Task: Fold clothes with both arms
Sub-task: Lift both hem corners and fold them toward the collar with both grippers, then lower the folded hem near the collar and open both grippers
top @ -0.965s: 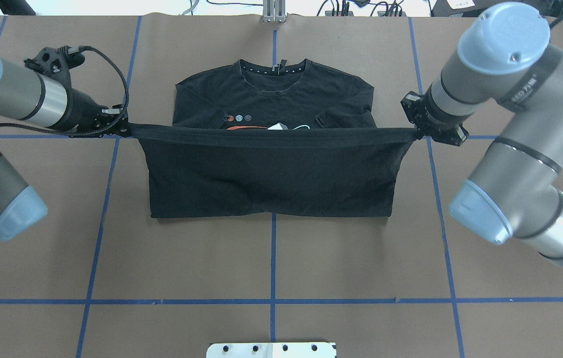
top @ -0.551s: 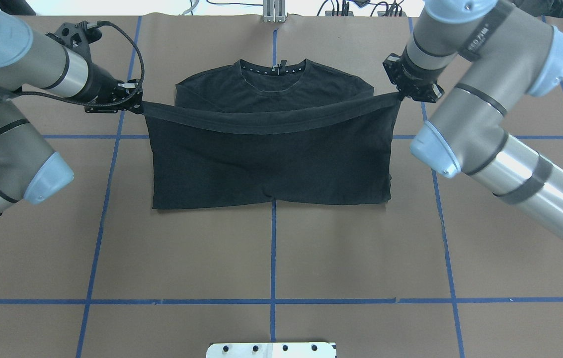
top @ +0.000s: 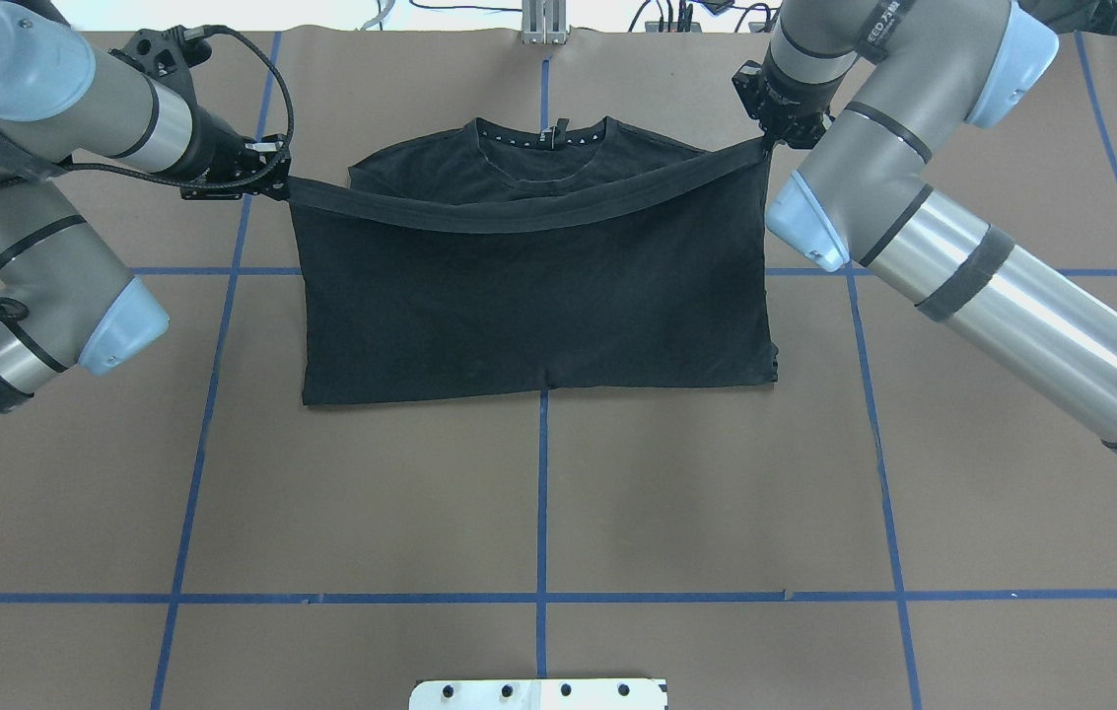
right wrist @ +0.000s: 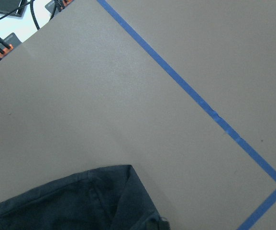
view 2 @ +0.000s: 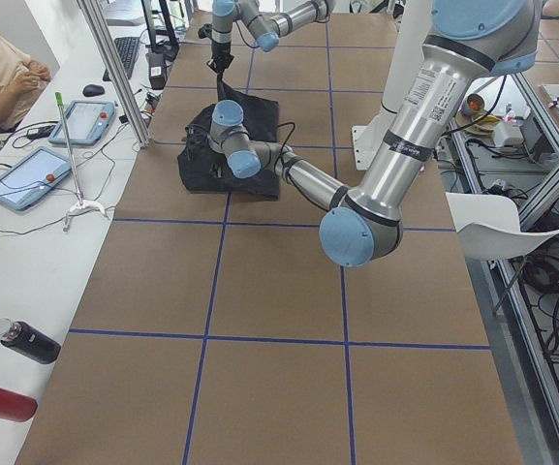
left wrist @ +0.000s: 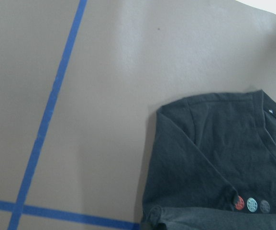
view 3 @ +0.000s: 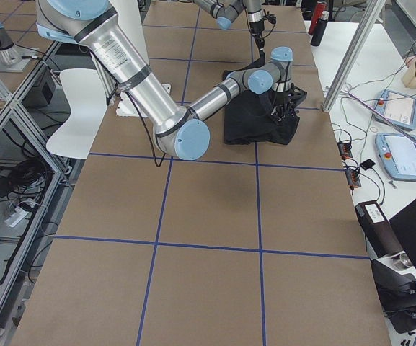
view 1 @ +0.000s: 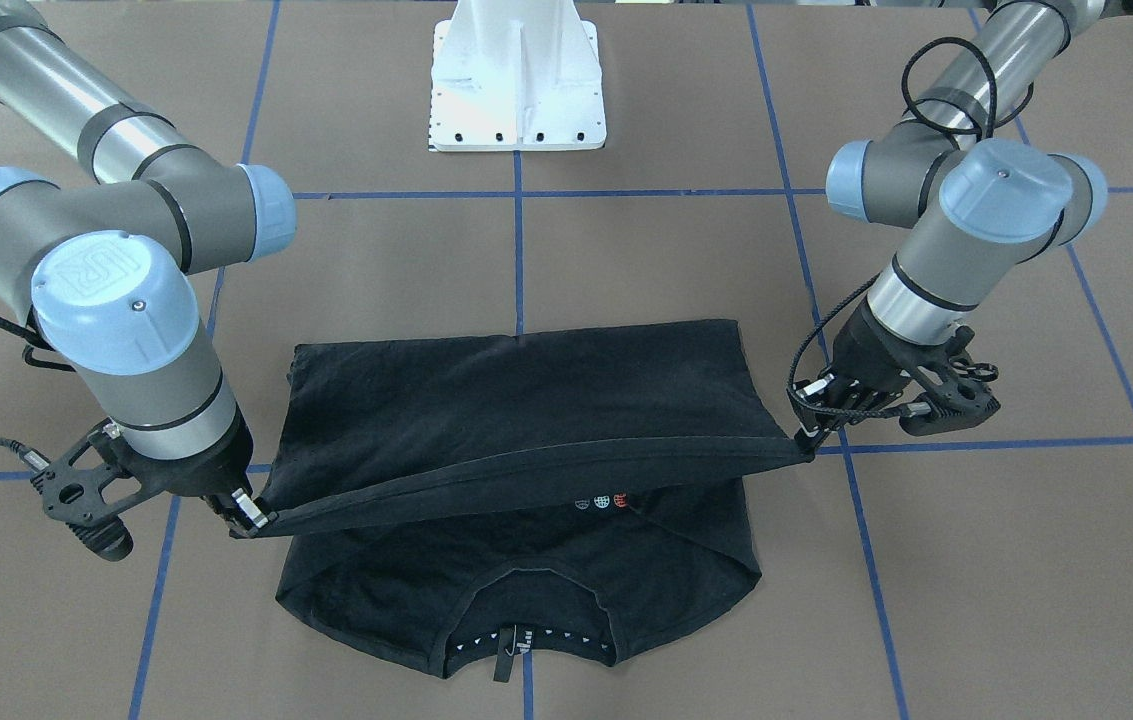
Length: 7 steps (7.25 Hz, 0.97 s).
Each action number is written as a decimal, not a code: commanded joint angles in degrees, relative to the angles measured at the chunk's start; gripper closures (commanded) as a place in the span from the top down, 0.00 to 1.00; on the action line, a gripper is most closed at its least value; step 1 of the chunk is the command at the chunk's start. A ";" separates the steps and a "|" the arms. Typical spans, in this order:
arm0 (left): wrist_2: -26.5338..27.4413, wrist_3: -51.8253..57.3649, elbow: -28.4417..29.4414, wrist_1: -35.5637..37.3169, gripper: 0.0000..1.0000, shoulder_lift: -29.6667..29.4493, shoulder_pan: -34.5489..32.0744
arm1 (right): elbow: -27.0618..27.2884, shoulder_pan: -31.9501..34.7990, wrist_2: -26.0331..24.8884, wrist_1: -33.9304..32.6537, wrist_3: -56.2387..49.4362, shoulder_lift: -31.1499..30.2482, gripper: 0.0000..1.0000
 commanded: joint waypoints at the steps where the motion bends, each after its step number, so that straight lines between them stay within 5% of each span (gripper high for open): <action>1: 2.34 -0.16 4.30 -2.25 0.00 -2.18 -0.18 | -3.19 -0.23 -0.56 1.56 -1.49 -0.15 0.00; 7: 2.62 -0.16 14.79 -12.81 0.00 -4.05 -0.09 | -8.81 -1.29 -2.67 7.01 -1.50 0.46 0.00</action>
